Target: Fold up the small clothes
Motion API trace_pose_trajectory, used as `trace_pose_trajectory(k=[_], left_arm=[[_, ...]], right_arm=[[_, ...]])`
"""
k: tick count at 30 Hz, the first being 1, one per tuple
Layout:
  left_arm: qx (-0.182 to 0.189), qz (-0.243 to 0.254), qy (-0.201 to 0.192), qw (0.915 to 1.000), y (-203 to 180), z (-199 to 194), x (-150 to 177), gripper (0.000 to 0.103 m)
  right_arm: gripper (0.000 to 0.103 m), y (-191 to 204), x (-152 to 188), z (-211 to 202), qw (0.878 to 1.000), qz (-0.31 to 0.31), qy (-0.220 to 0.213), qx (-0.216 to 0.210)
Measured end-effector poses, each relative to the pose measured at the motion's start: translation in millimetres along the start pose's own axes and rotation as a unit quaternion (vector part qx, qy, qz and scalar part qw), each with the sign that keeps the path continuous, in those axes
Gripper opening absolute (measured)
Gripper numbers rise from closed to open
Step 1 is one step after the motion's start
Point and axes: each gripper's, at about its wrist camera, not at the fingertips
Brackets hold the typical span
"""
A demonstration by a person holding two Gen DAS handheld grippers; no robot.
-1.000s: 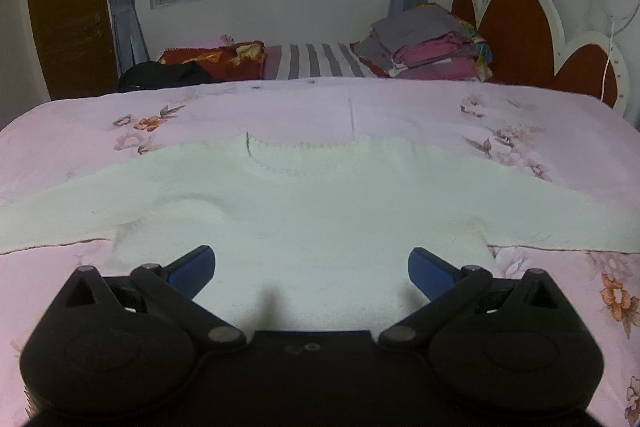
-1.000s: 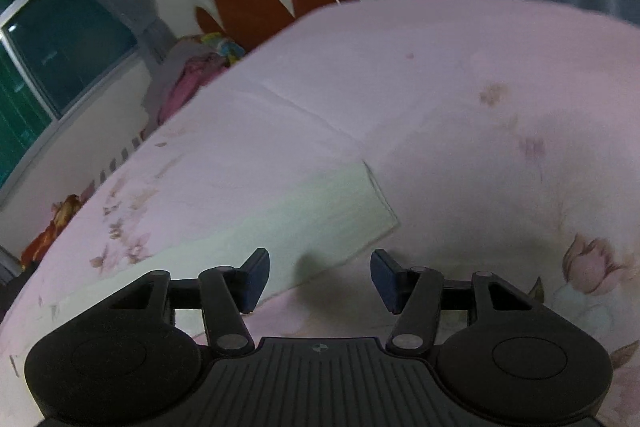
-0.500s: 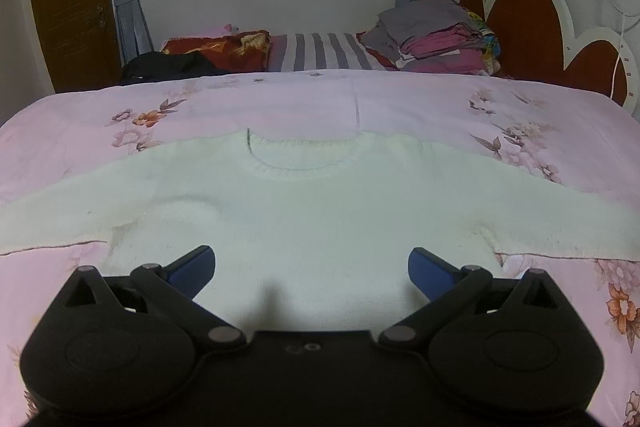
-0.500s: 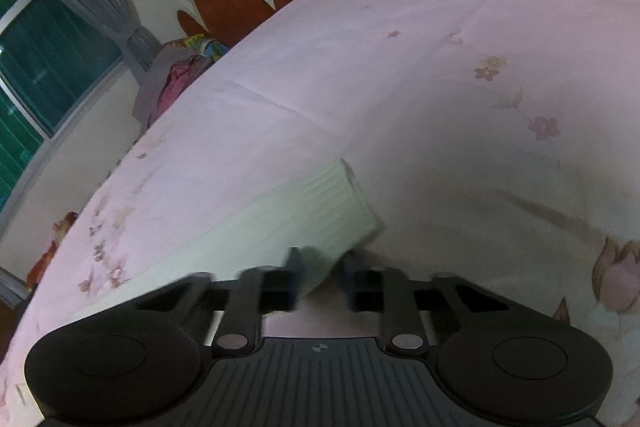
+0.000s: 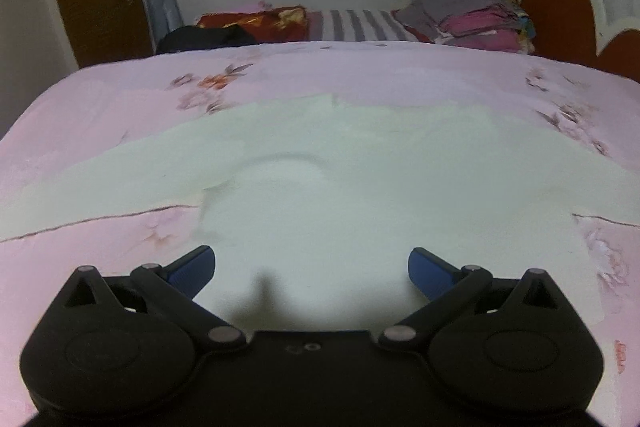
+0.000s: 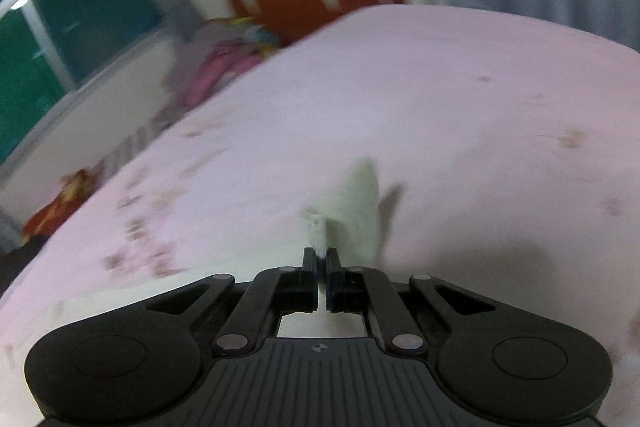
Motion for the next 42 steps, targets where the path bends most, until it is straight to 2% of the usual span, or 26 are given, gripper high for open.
trace_pose_trajectory(k=[6,9,14,20,23,26,28,29,30,31,32,33,35,38,42], left_arm=[[0.026,-0.020,-0.006,0.9994,42.4,17.6,-0.3,0.102],[0.037,-0.027,-0.009,0.9989,64.5,21.6,0.0,0.102],[0.057,-0.049,0.001,0.9972,106.5,30.7,2.8,0.099],[0.052,-0.070,0.007,0.9961,142.8,40.5,2.7,0.097],[0.047,-0.076,0.012,0.9959,149.0,44.7,0.3,0.098],[0.068,-0.084,0.017,0.9940,146.9,49.0,-5.0,0.098],[0.090,-0.089,0.013,0.9919,140.1,50.8,-10.1,0.096],[0.110,-0.090,0.012,0.9898,136.0,51.7,-13.2,0.092],[0.126,-0.093,0.011,0.9876,127.9,53.8,-18.0,0.089],[0.142,-0.095,0.010,0.9853,117.3,56.3,-23.4,0.083],[0.158,-0.095,0.011,0.9828,107.4,59.4,-28.0,0.075],[0.177,-0.093,0.012,0.9796,94.9,63.8,-32.9,0.070],[0.218,-0.090,0.026,0.9715,68.4,76.9,-41.6,0.051],[0.257,-0.106,0.060,0.9588,33.2,101.3,-50.9,0.047],[0.267,-0.117,0.080,0.9533,0.7,125.9,-62.5,0.041]], right_arm=[[0.003,118.5,53.2,10.0,0.991,-0.103,0.032,-0.080],[0.003,183.9,90.3,21.5,0.979,-0.160,0.042,-0.116],[0.003,261.2,152.2,27.7,0.956,-0.245,0.061,-0.147],[0.003,326.1,195.7,57.8,0.935,-0.291,0.089,-0.180],[0.003,346.1,218.1,71.6,0.925,-0.305,0.112,-0.195],[0.005,356.9,234.5,81.5,0.924,-0.312,0.125,-0.183],[0.041,357.6,238.5,77.7,0.922,-0.327,0.111,-0.176],[0.078,356.7,240.4,72.2,0.922,-0.333,0.101,-0.172],[0.084,352.7,238.5,65.4,0.923,-0.337,0.083,-0.168],[0.084,346.2,237.1,58.2,0.921,-0.341,0.071,-0.171],[0.074,338.3,233.8,53.6,0.923,-0.337,0.074,-0.172],[0.045,327.3,228.8,51.5,0.926,-0.325,0.079,-0.175],[0.023,305.7,220.5,44.2,0.938,-0.295,0.088,-0.157],[0.021,264.9,201.1,37.4,0.955,-0.244,0.095,-0.136],[0.021,225.3,182.3,31.9,0.964,-0.217,0.101,-0.120]])
Point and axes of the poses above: each gripper's, at about its wrist camera, not at the fingertips, and z roughly the way its jaws point, y to its left, x to its underside, and after that the axes turned 7 degrees about -x, right-handed
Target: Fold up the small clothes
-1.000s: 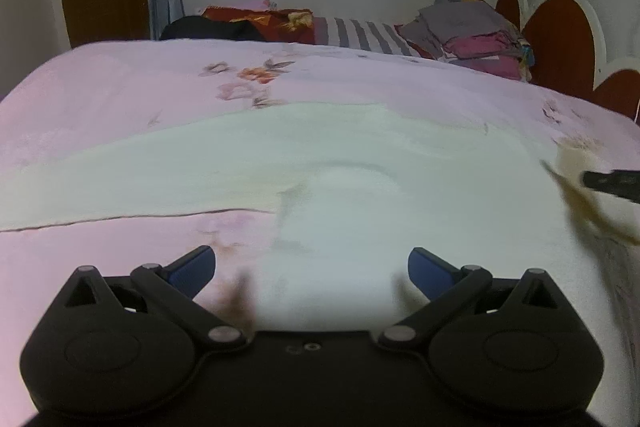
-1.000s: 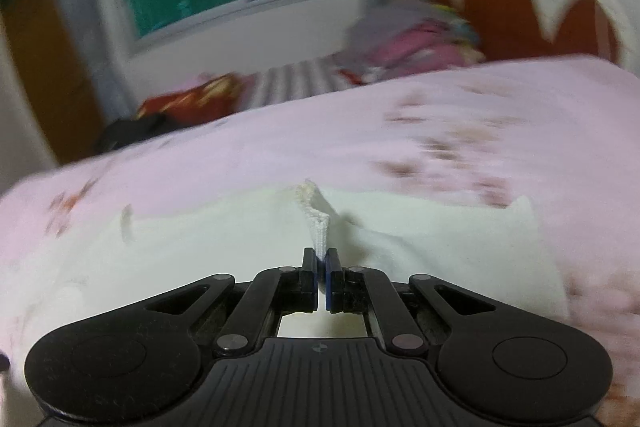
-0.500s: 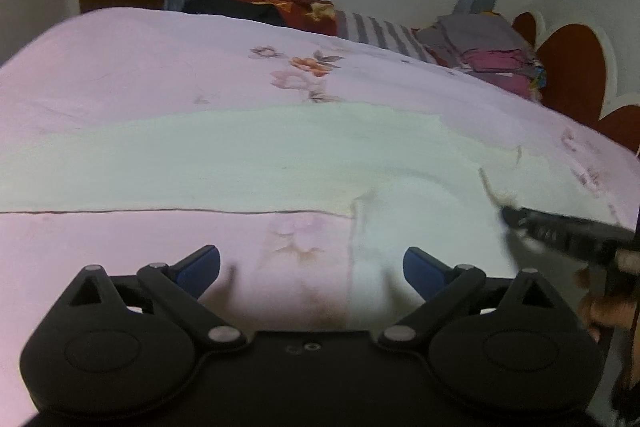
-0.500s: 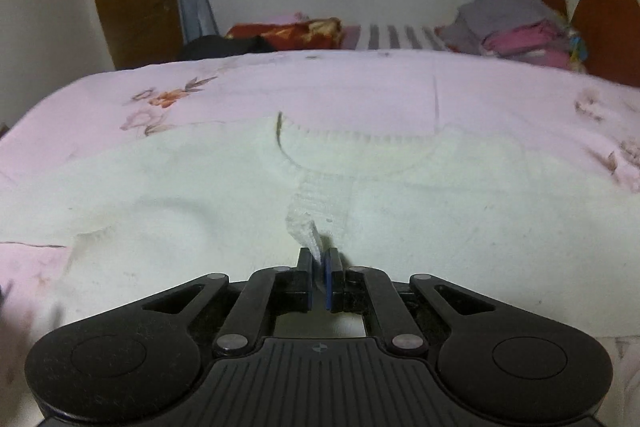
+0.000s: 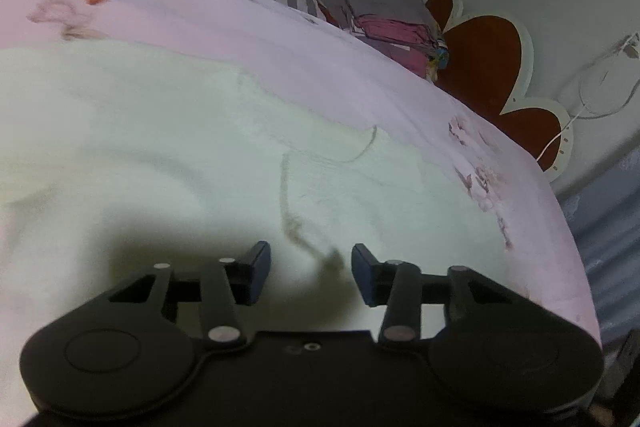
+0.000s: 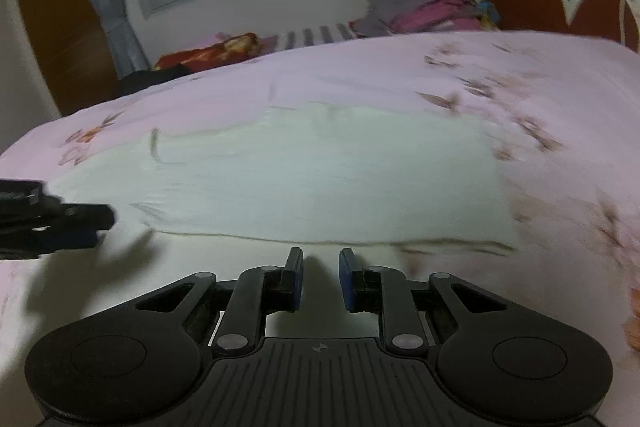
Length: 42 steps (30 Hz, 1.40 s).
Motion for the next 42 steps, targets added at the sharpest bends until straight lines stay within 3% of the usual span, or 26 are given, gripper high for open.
trace_pose_trajectory(k=[1,4,5,9,16,34,37,41,42], left_arm=[[0.000,-0.002,0.001,1.0000,-3.3,6.3,-2.5,0.037],[0.004,0.006,0.012,0.9999,-11.8,25.1,-7.1,0.005],[0.002,0.013,0.011,0.9999,-13.5,28.8,-8.2,0.004],[0.012,0.018,-0.025,0.9994,-8.4,5.2,-9.7,0.004],[-0.018,0.006,-0.071,0.9973,39.1,-43.5,-24.8,0.004],[-0.046,-0.021,-0.070,0.9962,94.6,-60.5,-11.7,0.004],[-0.046,-0.018,-0.071,0.9962,95.9,-59.3,-11.4,0.004],[-0.053,-0.012,-0.079,0.9954,96.4,-61.3,-7.7,0.004],[-0.054,-0.014,-0.081,0.9951,97.2,-61.9,-6.7,0.004]], right_arm=[[0.021,-6.2,-0.7,0.7,1.000,0.007,0.001,0.000],[0.021,-24.7,0.1,-0.2,1.000,0.029,0.002,-0.004],[0.021,-28.1,-0.8,0.9,0.999,0.034,0.002,-0.005],[0.021,-28.5,-6.1,-2.8,0.999,0.049,-0.006,-0.004],[0.021,-29.0,-6.2,0.3,0.999,0.050,-0.006,-0.004],[0.021,-13.3,-4.4,-3.2,1.000,-0.001,0.009,0.002],[0.021,-4.1,-1.5,-24.3,1.000,-0.019,-0.016,-0.019],[0.020,-16.6,-11.1,-33.9,0.998,0.021,-0.051,0.006],[0.007,-18.3,-14.7,-29.9,0.998,0.026,-0.048,0.009]])
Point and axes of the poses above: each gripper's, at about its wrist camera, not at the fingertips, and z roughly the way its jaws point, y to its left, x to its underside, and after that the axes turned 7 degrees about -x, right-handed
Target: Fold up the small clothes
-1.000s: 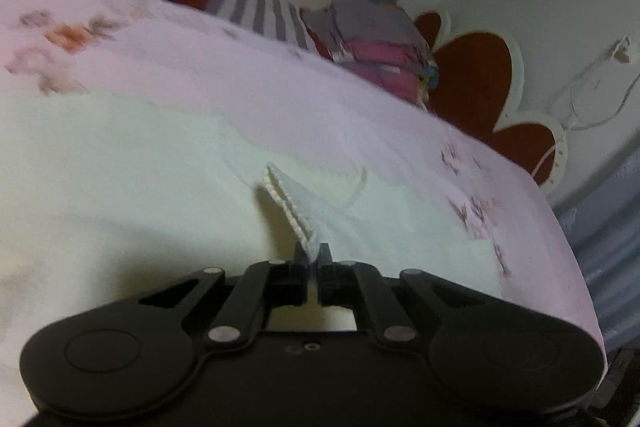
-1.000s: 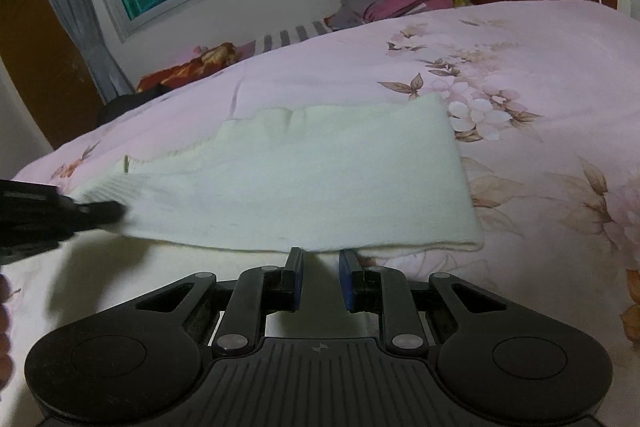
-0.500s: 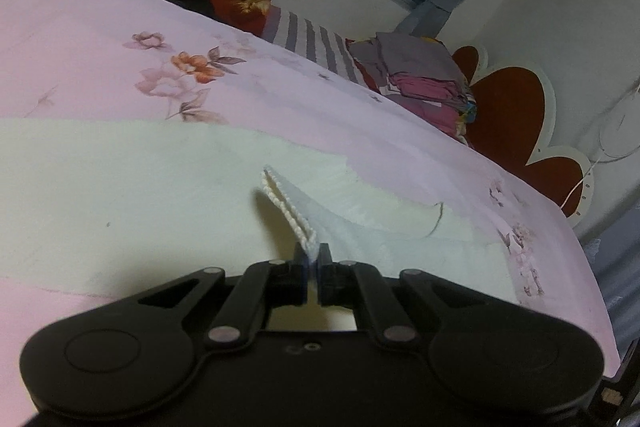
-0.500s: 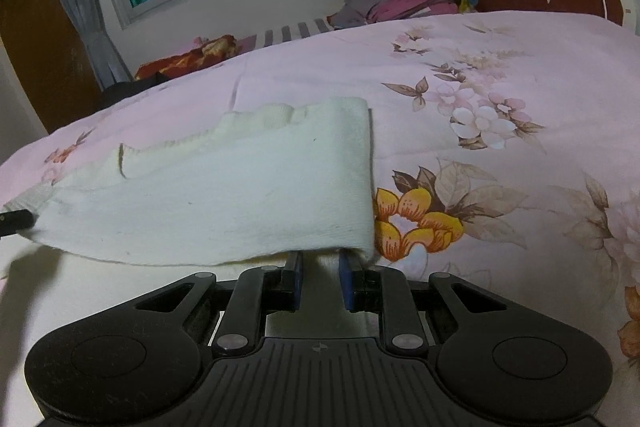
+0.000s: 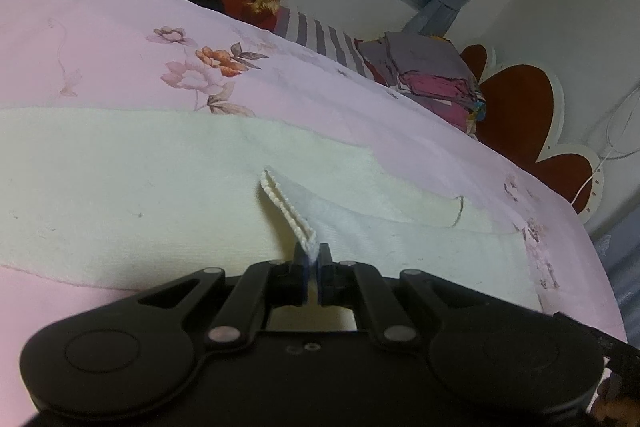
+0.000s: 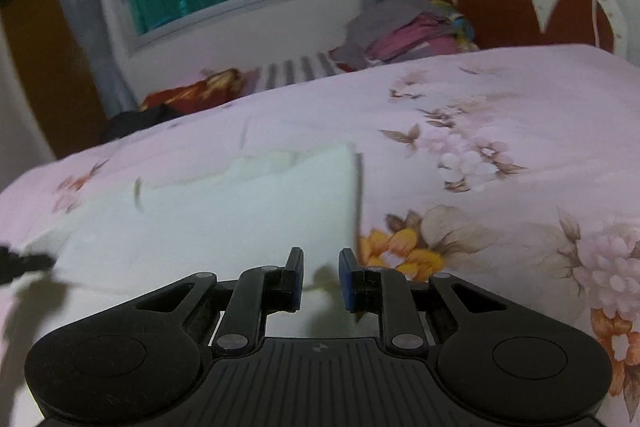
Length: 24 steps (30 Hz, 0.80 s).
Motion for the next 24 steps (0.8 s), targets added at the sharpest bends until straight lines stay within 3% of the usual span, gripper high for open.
trace_pose_trajectory(k=[1,4,6,7,10,12,16,18,21,24], left_arm=[[-0.002,-0.002,-0.002,1.0000,1.1,-0.2,0.5,0.004],[-0.009,0.001,0.009,0.9999,2.3,5.2,1.4,0.004],[-0.017,0.009,0.013,0.9997,3.4,8.7,2.2,0.005],[-0.029,0.012,0.012,0.9994,4.0,8.0,2.1,0.015],[-0.091,0.025,-0.040,0.9947,0.7,-12.0,1.9,0.070],[-0.081,0.042,-0.068,0.9935,-15.0,-19.8,3.6,0.070],[-0.023,0.137,-0.055,0.9887,-82.4,-1.2,15.5,0.070],[-0.020,0.166,-0.043,0.9849,-99.8,14.6,23.7,0.071],[-0.040,0.156,-0.016,0.9868,-86.7,30.0,25.1,0.068],[-0.064,0.130,-0.029,0.9890,-50.0,20.7,19.3,0.068]], right_arm=[[0.000,-1.5,-1.7,6.9,1.000,0.002,0.010,-0.002],[0.000,-5.2,2.7,32.5,0.998,0.000,0.060,0.010],[0.000,-4.4,3.4,31.4,0.998,-0.012,0.058,0.012],[0.000,-3.2,1.7,27.3,0.998,-0.013,0.053,0.013],[0.000,0.5,-1.7,12.6,1.000,-0.017,0.021,0.006],[0.000,6.0,-6.7,12.0,1.000,-0.020,0.012,0.000],[0.000,43.2,-9.8,38.9,0.997,-0.037,0.030,-0.057],[0.000,67.9,-5.8,54.0,0.993,-0.044,0.045,-0.101],[0.000,80.0,1.4,68.1,0.988,-0.050,0.072,-0.125],[0.000,53.4,2.6,59.1,0.992,-0.063,0.064,-0.089]])
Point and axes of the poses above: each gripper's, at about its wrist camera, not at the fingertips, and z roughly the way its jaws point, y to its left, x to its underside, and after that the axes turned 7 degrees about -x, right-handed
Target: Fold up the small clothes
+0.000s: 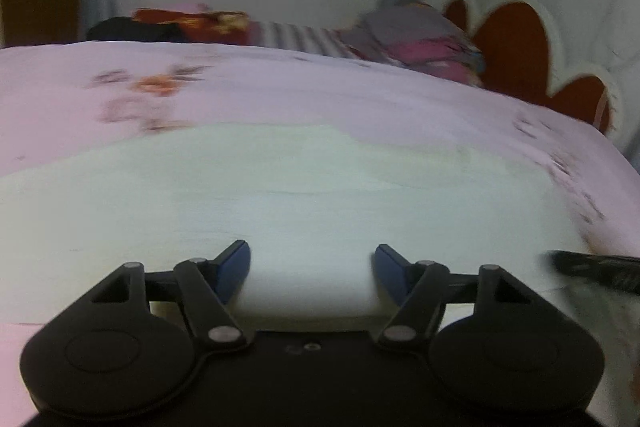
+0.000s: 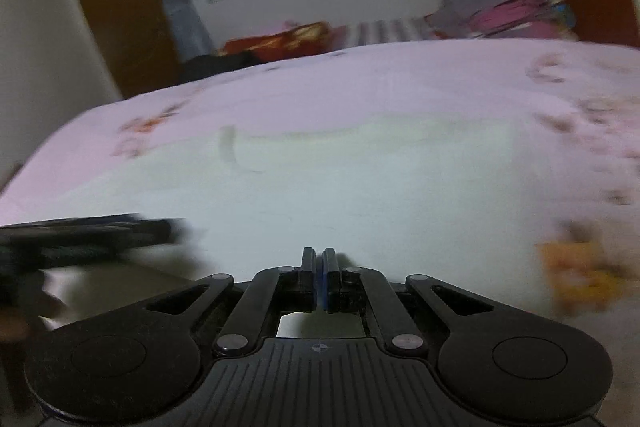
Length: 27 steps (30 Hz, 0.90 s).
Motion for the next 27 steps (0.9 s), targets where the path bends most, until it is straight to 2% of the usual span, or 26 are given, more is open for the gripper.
trace_pose_trajectory(k=[2,4,6,7,9,10,12,14,16,18,20,22,25,27], left_arm=[[-0.004,-0.012,-0.002,0.9999,10.5,-1.8,-1.5,0.068],[-0.008,-0.017,-0.008,0.9998,8.6,-1.0,-8.0,0.071],[-0.005,-0.005,-0.014,0.9999,-4.2,2.9,-14.8,0.072],[-0.006,0.004,-0.014,0.9999,-10.4,6.6,-17.5,0.072],[-0.019,0.011,-0.002,0.9997,-16.4,17.7,-22.8,0.070],[-0.021,0.007,0.001,0.9997,-12.6,20.6,-23.3,0.069],[-0.027,0.005,0.004,0.9996,-4.7,22.0,-22.9,0.069],[-0.026,0.010,0.007,0.9996,-1.1,22.5,-22.1,0.069],[-0.026,0.009,0.005,0.9996,0.0,21.8,-20.3,0.069],[-0.027,0.014,0.003,0.9995,-0.3,23.4,-19.9,0.069],[-0.032,0.016,0.003,0.9993,-4.0,19.7,-22.8,0.067],[-0.029,0.015,-0.015,0.9994,-6.4,12.7,-24.4,0.067],[-0.028,0.017,0.009,0.9994,-6.8,22.4,-21.0,0.066],[-0.030,0.024,0.004,0.9993,-4.5,18.4,-17.5,0.067]], right_arm=[[0.000,-39.1,2.2,-14.0,0.997,0.043,-0.010,0.061],[0.000,-65.4,-5.0,-22.3,0.994,0.087,-0.027,0.065],[0.000,-59.5,-18.3,-18.7,0.995,0.068,-0.042,0.065],[0.000,-54.2,-24.7,-12.6,0.996,0.062,-0.045,0.051],[0.000,-46.2,-35.3,9.5,0.998,0.059,-0.024,0.030],[0.000,-41.7,-38.9,23.9,0.999,0.041,-0.005,0.033],[0.000,-45.1,-44.8,36.3,0.998,0.004,-0.006,0.063],[0.000,-77.0,-59.9,38.9,0.994,0.037,-0.015,0.100],[0.000,-108.6,-73.2,42.4,0.991,0.068,-0.019,0.117],[0.000,-126.2,-83.1,44.8,0.991,0.081,-0.012,0.102],[0.000,-122.7,-85.6,46.9,0.994,0.046,0.003,0.103],[0.000,-121.5,-86.9,38.7,0.994,0.048,0.007,0.100],[0.000,-116.4,-72.5,29.2,0.994,0.059,0.014,0.091],[0.000,-102.9,-60.2,22.4,0.994,0.051,0.013,0.093]])
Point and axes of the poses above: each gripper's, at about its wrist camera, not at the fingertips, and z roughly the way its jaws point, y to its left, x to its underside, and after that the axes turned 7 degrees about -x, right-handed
